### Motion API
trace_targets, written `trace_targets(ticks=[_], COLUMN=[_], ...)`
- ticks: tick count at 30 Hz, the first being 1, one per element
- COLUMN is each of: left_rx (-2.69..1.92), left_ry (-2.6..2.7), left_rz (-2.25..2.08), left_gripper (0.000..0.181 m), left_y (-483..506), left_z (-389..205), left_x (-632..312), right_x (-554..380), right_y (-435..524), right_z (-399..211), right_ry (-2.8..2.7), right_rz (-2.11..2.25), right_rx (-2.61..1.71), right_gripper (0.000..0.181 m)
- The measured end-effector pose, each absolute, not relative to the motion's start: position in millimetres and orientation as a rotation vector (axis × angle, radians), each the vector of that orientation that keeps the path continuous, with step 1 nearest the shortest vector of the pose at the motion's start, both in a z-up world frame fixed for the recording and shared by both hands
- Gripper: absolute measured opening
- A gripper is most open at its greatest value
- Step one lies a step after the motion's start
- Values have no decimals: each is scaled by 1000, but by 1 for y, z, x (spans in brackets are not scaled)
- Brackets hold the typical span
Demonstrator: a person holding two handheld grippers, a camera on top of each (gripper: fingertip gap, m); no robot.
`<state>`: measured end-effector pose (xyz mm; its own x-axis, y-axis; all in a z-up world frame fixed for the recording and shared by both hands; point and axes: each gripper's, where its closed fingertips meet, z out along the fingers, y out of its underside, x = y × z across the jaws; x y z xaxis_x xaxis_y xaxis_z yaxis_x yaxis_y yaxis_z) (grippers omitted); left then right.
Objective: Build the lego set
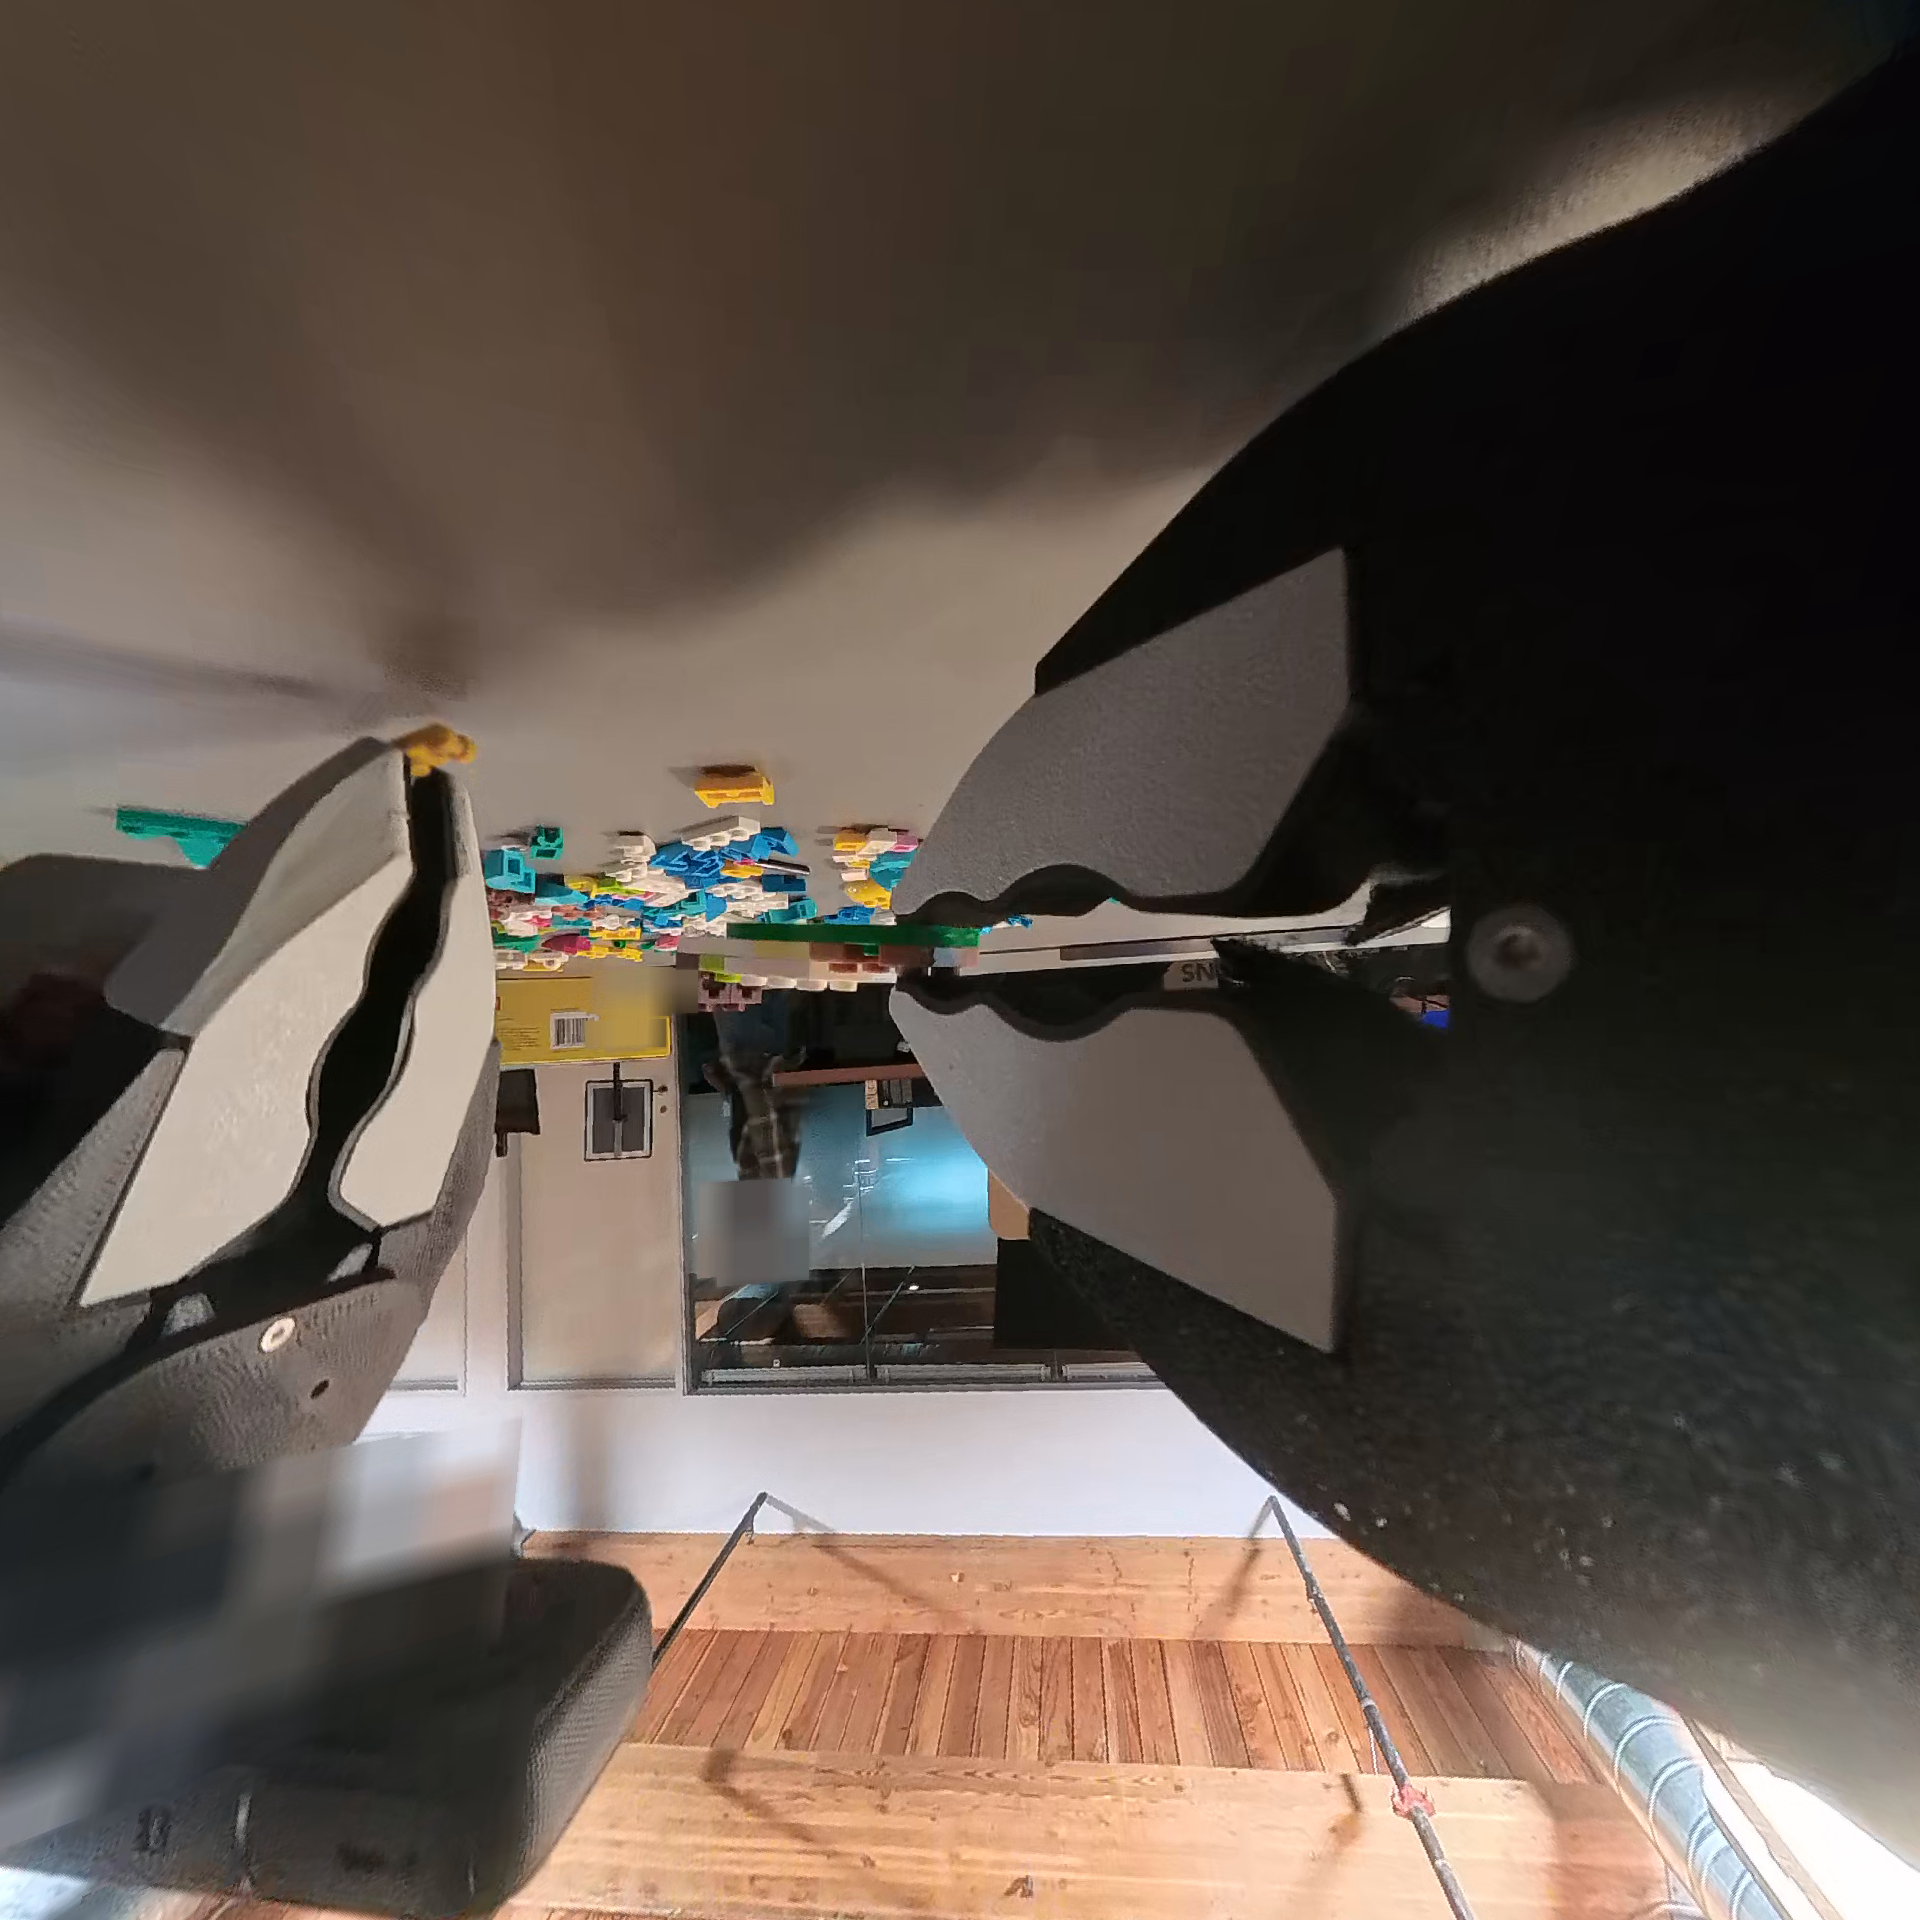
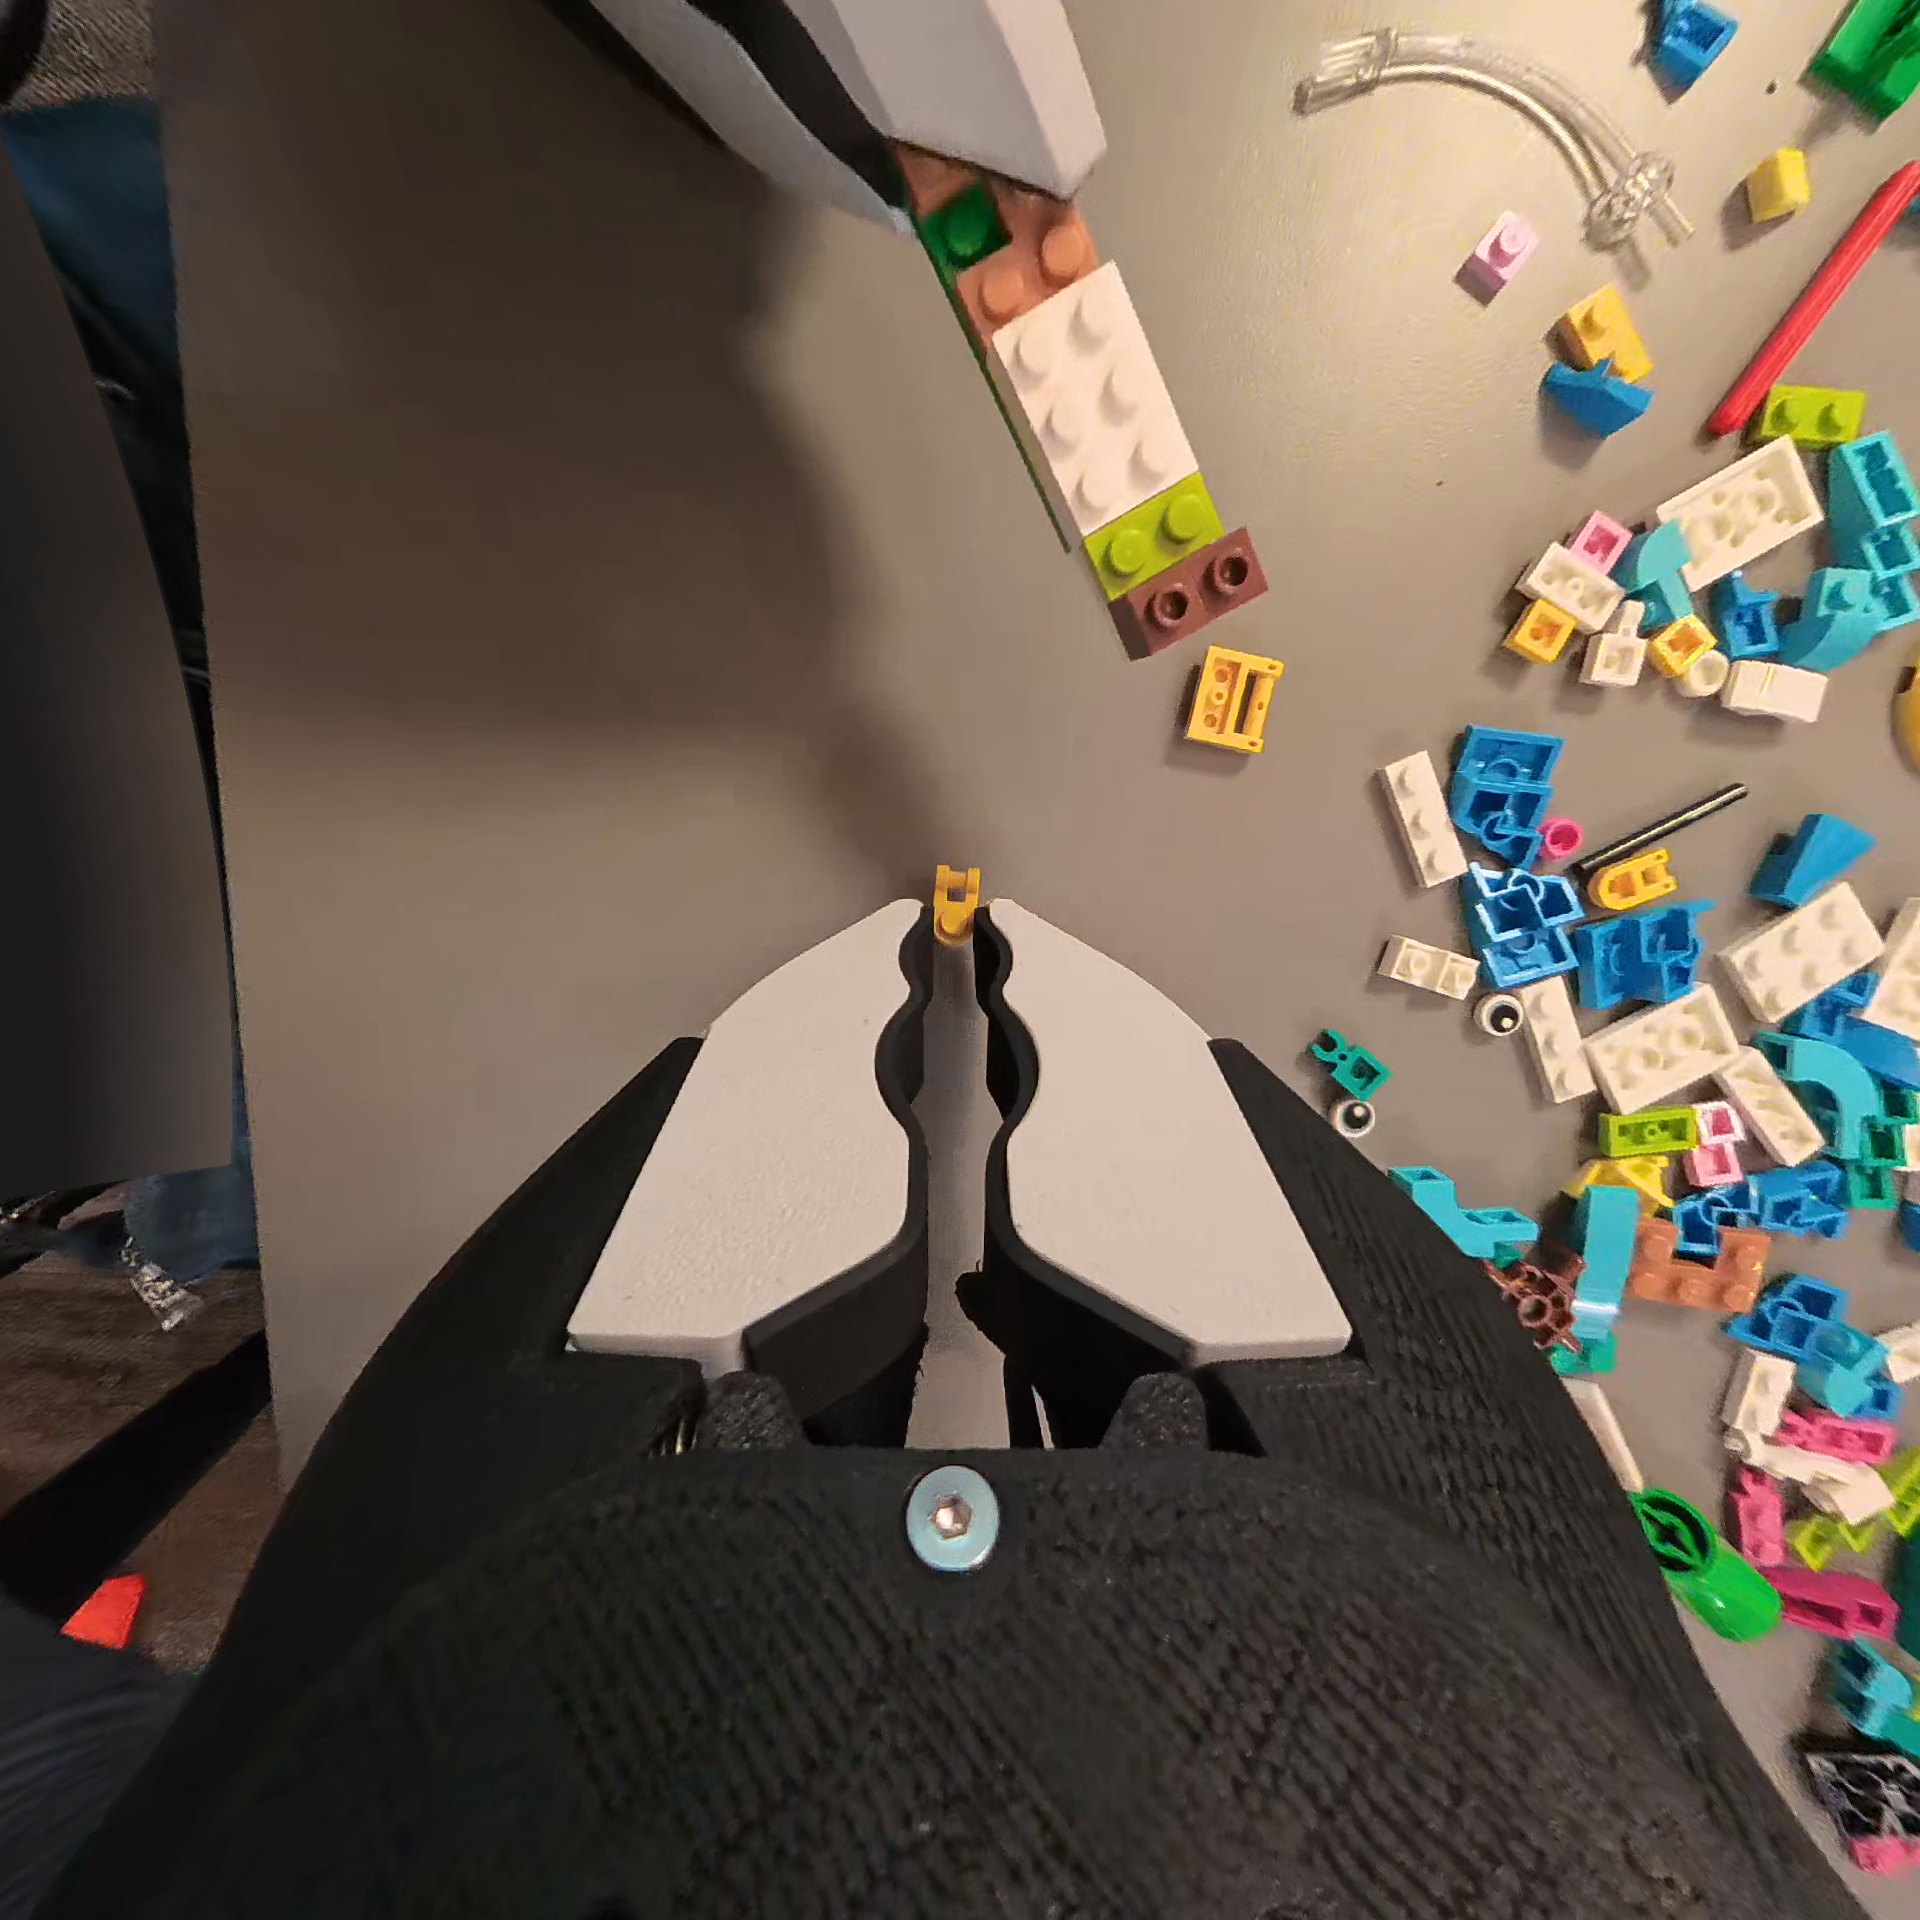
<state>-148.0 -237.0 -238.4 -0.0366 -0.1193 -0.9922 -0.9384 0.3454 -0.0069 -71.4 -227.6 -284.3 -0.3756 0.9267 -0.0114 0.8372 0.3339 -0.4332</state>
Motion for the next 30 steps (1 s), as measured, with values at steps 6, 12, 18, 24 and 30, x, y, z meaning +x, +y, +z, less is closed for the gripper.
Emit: trace_targets(ticks=[6, 12, 18, 24, 30], left_rx=[-1016, -1008, -986, -955, -927], left_ry=[1438, 1433, 1422, 1395, 1227], left_rz=[881, 865, 833, 799, 736], left_gripper=[8, 8, 8, 8, 36], left_y=[-237, -238, -241, -245, -246], left_z=[-236, -236, -233, -228, -203], left_x=[-147, -145, -142, -140, -143], right_x=[-72, -102, -127, -128, -122], right_y=[-232, -225, -237, -242, -239], right_z=[-289, -251, -232, -240, -231], right_ry=[-2363, -2173, -2236, -2382, -2374], right_rz=[590, 668, 628, 582, 632], right_rx=[-1597, -1406, -1157, -1117, -1139], right_gripper=[14, 43, 45, 19, 17])
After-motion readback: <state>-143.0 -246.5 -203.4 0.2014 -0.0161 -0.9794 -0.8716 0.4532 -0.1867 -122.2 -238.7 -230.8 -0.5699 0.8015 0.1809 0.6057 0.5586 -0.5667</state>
